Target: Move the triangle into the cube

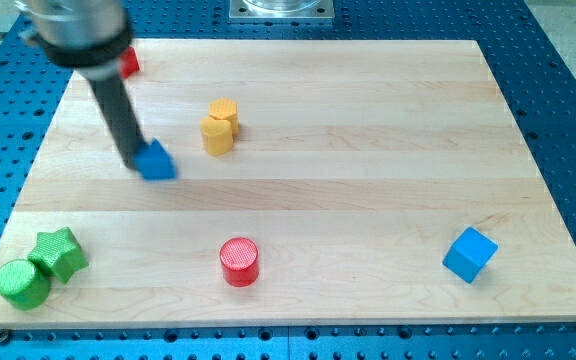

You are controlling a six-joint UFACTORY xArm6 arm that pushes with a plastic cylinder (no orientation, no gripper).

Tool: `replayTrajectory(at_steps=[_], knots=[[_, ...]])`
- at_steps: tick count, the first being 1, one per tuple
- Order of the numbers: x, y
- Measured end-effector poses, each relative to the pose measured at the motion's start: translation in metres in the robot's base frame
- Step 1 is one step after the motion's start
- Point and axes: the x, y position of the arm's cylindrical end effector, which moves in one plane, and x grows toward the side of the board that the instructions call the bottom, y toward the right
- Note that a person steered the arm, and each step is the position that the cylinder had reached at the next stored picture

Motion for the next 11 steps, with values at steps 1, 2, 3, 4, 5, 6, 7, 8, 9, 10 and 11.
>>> replayTrajectory(at_steps=[1, 2, 3, 4, 5, 6, 7, 8, 9, 10, 11], knots=[[0.045, 0.021], [0.038, 0.030], [0.037, 0.118], [0.064, 0.198], [0.069, 0.223], [0.020, 0.201], [-0.004, 0.197], [-0.023, 0.198], [-0.017, 0.224], [0.044, 0.269], [0.046, 0.258]])
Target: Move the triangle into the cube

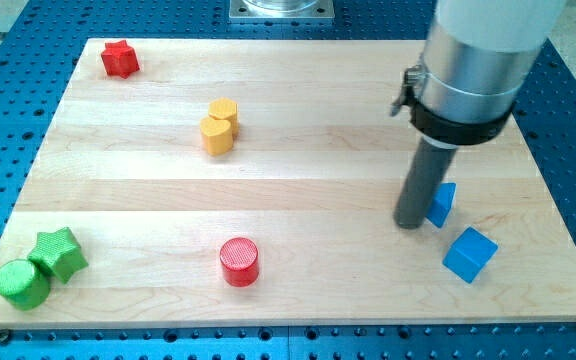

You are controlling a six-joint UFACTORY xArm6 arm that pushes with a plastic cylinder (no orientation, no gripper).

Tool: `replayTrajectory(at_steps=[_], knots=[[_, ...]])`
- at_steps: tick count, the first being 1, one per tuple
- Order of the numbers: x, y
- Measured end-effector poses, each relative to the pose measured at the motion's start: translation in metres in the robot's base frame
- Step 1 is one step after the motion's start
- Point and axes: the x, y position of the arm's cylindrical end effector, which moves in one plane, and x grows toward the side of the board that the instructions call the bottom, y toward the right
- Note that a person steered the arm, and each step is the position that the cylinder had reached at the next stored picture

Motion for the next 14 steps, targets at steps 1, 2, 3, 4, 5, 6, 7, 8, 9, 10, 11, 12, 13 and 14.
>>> replayTrajectory(at_steps=[1, 2, 3, 4, 5, 6, 7, 8, 9, 10, 11, 12, 13, 14], knots=[[-0.017, -0.005], [-0.024, 0.017], [-0.026, 0.050], [-0.031, 0.078], [-0.028, 0.127], [-0.002, 0.128], [0.001, 0.119], [-0.025, 0.114], [0.009, 0.089], [0.018, 0.083], [-0.020, 0.086], [-0.018, 0.056], [0.024, 0.050], [0.022, 0.033]])
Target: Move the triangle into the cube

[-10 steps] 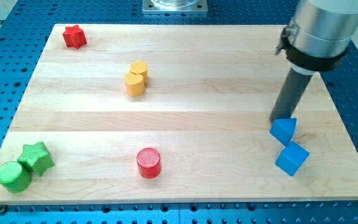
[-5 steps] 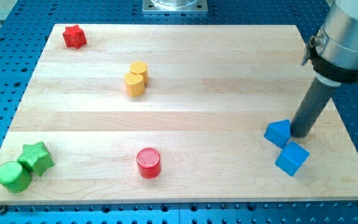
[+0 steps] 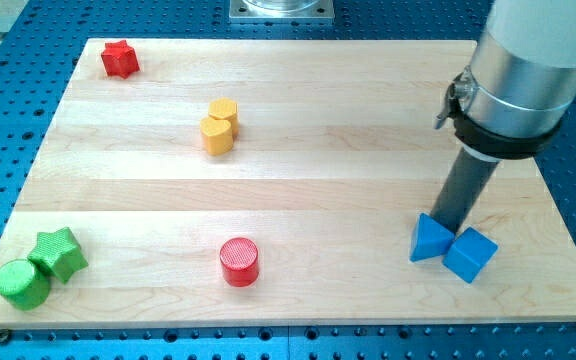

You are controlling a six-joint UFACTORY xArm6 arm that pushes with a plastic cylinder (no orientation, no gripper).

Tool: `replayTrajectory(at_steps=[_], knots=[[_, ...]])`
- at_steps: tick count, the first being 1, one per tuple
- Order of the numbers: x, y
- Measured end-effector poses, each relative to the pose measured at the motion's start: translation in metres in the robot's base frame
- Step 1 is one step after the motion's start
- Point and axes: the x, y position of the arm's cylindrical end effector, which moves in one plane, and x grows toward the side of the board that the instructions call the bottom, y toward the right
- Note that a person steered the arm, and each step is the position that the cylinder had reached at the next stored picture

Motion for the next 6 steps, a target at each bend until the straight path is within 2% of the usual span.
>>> replayTrajectory(at_steps=[2, 3, 4, 5, 6], knots=[[-0.038, -0.088], [0.023, -0.135], [0.046, -0.093], [0.045, -0.034], [0.063, -0.053]])
